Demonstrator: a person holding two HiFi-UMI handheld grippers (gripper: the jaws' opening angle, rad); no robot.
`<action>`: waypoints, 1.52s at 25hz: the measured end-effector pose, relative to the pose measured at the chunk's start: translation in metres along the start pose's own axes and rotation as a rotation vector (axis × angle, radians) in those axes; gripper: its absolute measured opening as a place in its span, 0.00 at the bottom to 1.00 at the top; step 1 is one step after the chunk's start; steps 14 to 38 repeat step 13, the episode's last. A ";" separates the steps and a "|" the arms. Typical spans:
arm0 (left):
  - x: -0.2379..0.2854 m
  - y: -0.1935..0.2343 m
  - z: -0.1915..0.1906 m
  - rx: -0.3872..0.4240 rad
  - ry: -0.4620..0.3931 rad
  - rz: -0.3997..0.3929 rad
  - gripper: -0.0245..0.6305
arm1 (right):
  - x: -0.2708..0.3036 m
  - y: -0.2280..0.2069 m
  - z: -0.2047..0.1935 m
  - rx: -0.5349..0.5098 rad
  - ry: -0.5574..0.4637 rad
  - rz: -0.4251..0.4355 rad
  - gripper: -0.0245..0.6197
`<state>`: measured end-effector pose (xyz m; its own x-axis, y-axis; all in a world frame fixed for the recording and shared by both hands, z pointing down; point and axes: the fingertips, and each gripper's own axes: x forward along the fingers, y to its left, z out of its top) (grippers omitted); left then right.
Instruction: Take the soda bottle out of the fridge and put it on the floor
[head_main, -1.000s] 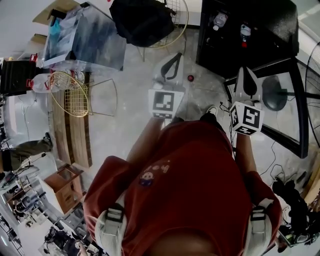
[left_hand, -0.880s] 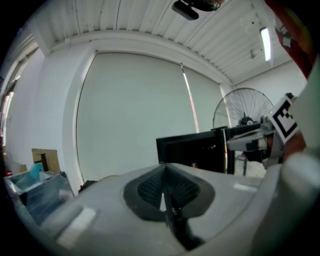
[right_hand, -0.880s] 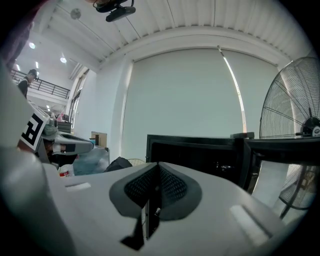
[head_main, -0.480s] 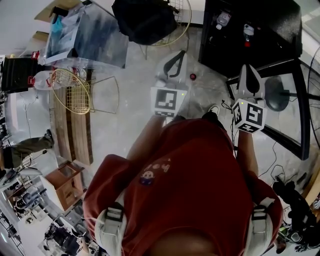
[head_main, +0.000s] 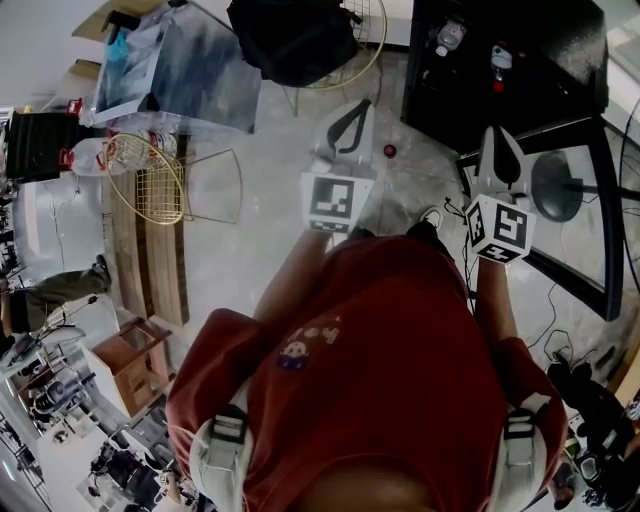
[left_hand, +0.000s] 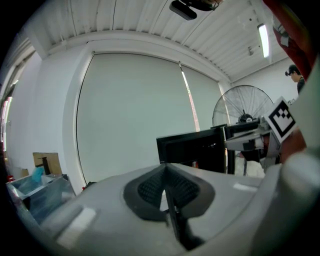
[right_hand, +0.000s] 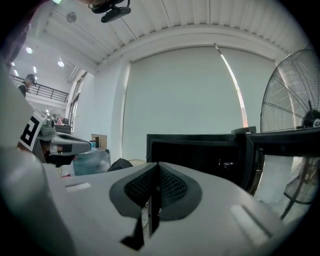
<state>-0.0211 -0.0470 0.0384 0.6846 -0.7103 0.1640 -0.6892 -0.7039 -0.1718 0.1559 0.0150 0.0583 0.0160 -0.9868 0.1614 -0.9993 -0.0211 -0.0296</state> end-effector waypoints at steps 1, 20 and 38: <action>-0.001 0.000 0.000 -0.003 0.000 0.002 0.04 | 0.000 0.001 0.000 -0.001 0.001 0.001 0.04; -0.010 0.004 -0.003 -0.024 0.005 0.017 0.04 | -0.003 0.010 -0.007 -0.006 0.023 0.011 0.04; -0.010 0.004 -0.003 -0.024 0.005 0.017 0.04 | -0.003 0.010 -0.007 -0.006 0.023 0.011 0.04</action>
